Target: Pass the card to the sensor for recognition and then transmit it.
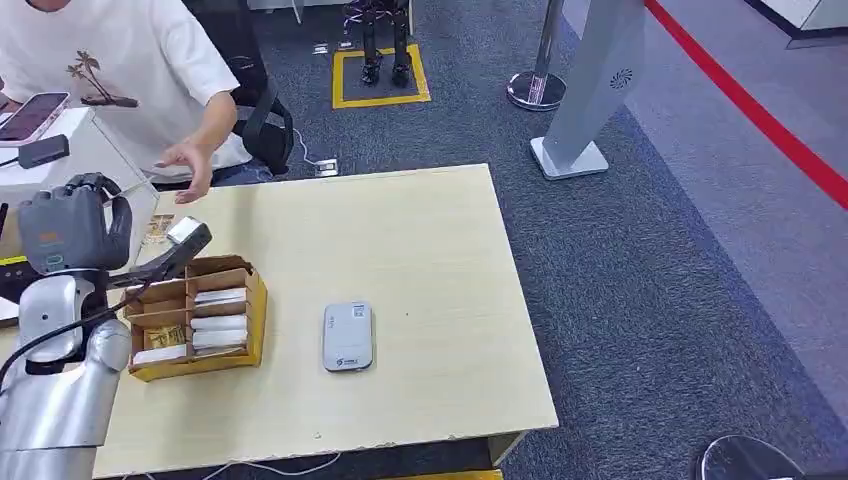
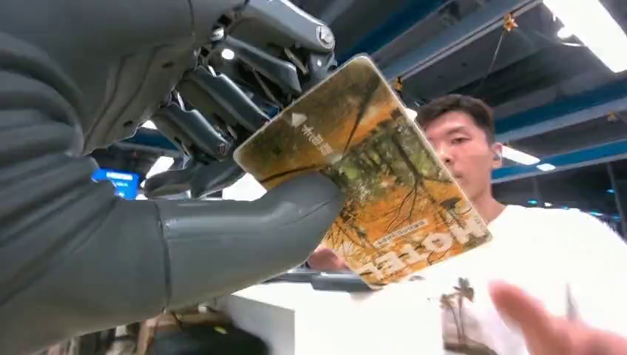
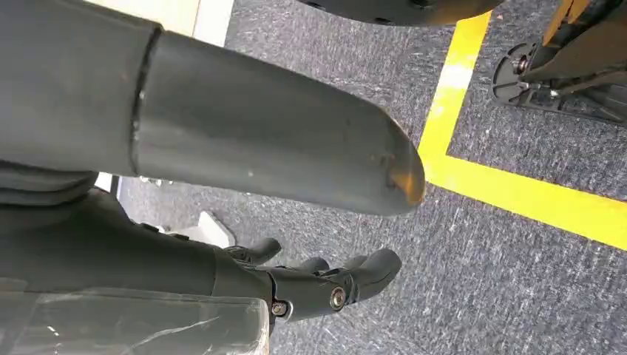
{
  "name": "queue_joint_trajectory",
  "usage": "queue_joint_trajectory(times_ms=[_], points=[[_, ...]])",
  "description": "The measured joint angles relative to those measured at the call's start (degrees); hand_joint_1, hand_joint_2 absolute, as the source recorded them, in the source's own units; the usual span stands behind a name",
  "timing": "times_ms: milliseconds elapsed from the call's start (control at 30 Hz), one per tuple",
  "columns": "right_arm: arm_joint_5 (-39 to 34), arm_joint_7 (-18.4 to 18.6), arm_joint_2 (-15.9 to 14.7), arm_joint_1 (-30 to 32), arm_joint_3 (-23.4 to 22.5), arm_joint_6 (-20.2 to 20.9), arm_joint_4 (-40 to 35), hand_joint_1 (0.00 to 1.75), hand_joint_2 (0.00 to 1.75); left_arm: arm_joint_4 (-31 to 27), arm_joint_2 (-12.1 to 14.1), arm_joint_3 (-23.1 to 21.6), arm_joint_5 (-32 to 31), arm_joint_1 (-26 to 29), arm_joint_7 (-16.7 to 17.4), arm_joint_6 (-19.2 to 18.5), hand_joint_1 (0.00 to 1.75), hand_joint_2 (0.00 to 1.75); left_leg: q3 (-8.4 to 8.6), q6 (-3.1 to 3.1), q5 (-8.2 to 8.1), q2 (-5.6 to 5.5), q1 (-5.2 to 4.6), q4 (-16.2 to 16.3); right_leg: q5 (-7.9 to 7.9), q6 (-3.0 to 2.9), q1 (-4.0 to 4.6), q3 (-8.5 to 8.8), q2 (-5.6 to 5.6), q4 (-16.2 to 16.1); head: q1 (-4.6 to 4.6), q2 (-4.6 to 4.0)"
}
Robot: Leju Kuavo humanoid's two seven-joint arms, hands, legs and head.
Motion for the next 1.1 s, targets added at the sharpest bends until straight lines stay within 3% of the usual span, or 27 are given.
queue_joint_trajectory(times_ms=[500, 667, 867, 900, 933, 967, 1100], points=[[-0.70, -0.07, 0.00, 0.03, 0.00, -0.18, 0.00, 0.00, 0.00, 3.10, 3.10, 1.69, -1.09, -1.27, 0.44, -0.61, 1.75, 1.75, -0.03, 0.00, 0.00, 0.00, 0.02, 0.01, 0.00, 0.00, 0.02, -0.01, 0.01, -0.01, 0.00, 0.00], [-1.64, 5.38, 0.00, 0.92, 0.00, 1.46, 0.02, 0.00, 0.00, 6.65, 3.89, 2.56, -2.19, -0.24, 0.42, 0.68, 1.75, 1.75, -0.03, -0.02, -0.02, 0.00, 0.03, -0.01, -0.02, -0.03, 0.02, -0.01, 0.01, -0.01, 0.00, 0.00], [-2.38, 6.21, 0.00, 1.79, 0.00, 1.73, 0.11, 0.00, 0.00, 9.69, 4.35, 3.37, -2.45, 2.07, 0.31, 1.81, 1.75, 1.75, -0.10, -0.03, -0.03, 0.13, 0.05, -0.02, -0.03, -0.04, 0.04, -0.12, 0.15, -0.01, 0.00, 0.00], [-2.45, 6.21, 0.00, 1.81, 0.00, 1.70, 0.13, 0.00, 0.00, 9.86, 4.46, 3.50, -2.36, 2.44, 0.28, 1.79, 1.62, 1.75, -0.10, -0.05, -0.04, 0.14, 0.04, -0.02, -0.03, -0.04, 0.04, -0.12, 0.17, -0.01, 0.00, 0.00], [-2.60, 6.21, 0.00, 1.85, 0.00, 1.68, 0.18, 0.00, 0.00, 9.97, 4.52, 3.70, -2.06, 2.76, 0.11, 1.79, 0.17, 1.75, -0.11, -0.05, -0.04, 0.14, 0.04, -0.02, -0.03, -0.04, 0.04, -0.12, 0.16, -0.01, 0.00, 0.00], [-2.80, 6.21, 0.00, 1.86, 0.00, 1.60, 0.20, 0.00, 0.00, 9.97, 4.56, 3.89, -1.93, 3.15, 0.00, 1.75, 0.00, 1.75, -0.11, -0.05, -0.04, 0.13, 0.04, -0.02, -0.03, -0.04, 0.04, -0.12, 0.15, -0.01, 0.02, 0.00], [-3.13, 6.25, 0.00, 1.96, 0.00, 1.44, 0.31, 0.00, 0.00, 9.90, 4.76, 4.64, -1.79, 4.53, 0.00, 1.81, 0.00, 1.75, -0.12, -0.04, -0.04, 0.11, 0.04, -0.02, -0.03, -0.04, 0.04, -0.13, 0.12, -0.02, 0.02, 0.00]])
